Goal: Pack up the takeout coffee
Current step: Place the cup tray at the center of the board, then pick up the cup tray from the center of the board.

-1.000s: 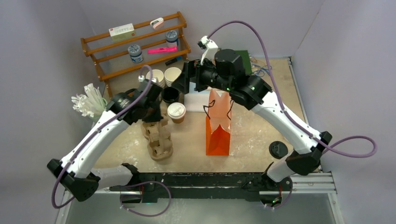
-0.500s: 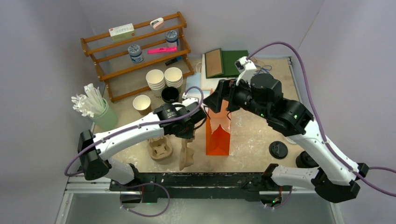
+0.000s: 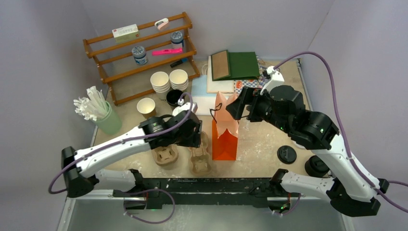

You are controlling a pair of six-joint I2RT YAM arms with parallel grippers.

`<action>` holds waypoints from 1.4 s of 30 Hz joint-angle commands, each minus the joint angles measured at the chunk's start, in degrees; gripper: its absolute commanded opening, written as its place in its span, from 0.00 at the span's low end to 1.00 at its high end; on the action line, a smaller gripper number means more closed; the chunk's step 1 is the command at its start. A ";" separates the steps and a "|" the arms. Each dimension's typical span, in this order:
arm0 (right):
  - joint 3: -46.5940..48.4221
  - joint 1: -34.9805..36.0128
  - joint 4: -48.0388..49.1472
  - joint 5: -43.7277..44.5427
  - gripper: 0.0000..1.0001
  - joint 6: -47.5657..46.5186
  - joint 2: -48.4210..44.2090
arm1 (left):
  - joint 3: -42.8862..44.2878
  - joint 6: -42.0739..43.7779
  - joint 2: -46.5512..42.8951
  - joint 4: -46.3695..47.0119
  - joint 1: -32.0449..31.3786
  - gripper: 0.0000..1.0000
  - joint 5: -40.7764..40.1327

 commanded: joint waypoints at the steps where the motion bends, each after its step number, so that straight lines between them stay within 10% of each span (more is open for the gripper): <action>1: 0.71 0.20 -2.92 3.50 0.94 2.02 -0.90 | -6.79 8.75 -8.19 9.70 0.11 0.63 6.51; 4: 1.75 0.13 -3.22 4.34 0.93 1.30 -0.96 | -10.97 19.77 -11.26 15.99 0.11 0.64 11.13; 8: 4.36 0.16 -3.58 5.12 0.93 0.21 -0.38 | -16.62 34.33 -13.69 25.17 0.06 0.90 16.99; 20: 11.67 0.15 -3.94 8.08 0.93 -3.49 -0.25 | -19.00 64.05 -4.15 32.36 0.08 0.75 27.39; 42: 11.57 0.18 -2.11 9.25 0.93 -5.12 -0.68 | -28.17 66.30 -1.98 39.76 4.83 0.71 27.29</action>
